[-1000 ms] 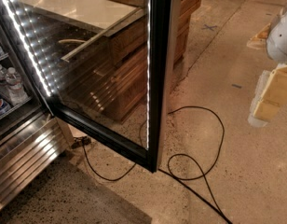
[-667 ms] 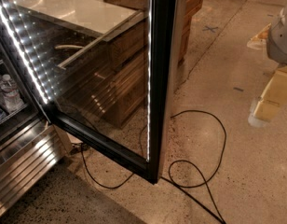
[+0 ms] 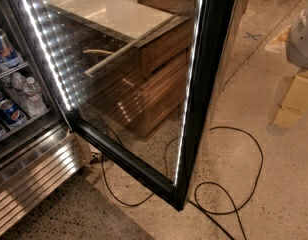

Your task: Close right fridge door

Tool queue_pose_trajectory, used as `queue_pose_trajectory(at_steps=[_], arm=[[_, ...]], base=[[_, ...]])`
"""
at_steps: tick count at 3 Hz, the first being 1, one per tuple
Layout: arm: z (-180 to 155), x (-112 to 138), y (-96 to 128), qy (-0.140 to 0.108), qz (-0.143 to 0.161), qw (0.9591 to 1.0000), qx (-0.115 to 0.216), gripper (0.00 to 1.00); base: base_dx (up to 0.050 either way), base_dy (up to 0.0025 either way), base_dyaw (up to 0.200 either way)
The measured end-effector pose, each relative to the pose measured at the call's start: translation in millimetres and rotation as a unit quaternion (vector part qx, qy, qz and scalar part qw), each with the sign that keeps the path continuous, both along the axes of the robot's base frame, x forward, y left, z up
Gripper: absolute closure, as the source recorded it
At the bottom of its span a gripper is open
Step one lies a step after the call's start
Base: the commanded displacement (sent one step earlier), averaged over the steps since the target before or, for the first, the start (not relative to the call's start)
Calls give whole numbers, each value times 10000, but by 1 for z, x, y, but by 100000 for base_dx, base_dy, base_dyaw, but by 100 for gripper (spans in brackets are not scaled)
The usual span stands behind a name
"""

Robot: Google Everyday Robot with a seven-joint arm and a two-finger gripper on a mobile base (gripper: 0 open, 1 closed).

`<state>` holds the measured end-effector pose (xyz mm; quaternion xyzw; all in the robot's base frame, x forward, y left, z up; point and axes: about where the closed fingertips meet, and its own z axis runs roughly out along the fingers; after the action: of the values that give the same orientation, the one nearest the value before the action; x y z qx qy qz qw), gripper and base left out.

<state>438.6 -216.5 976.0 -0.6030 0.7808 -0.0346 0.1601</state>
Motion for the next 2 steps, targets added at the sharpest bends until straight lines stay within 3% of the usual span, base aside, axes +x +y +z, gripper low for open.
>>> queue_pose_trajectory(at_steps=[1,2], arm=[[-12,20,-3,106,-119,9998,-71,0],[-60,75,-16,495,-240,9985,-40,0]], base=[[0,0,0],[0,0,0]])
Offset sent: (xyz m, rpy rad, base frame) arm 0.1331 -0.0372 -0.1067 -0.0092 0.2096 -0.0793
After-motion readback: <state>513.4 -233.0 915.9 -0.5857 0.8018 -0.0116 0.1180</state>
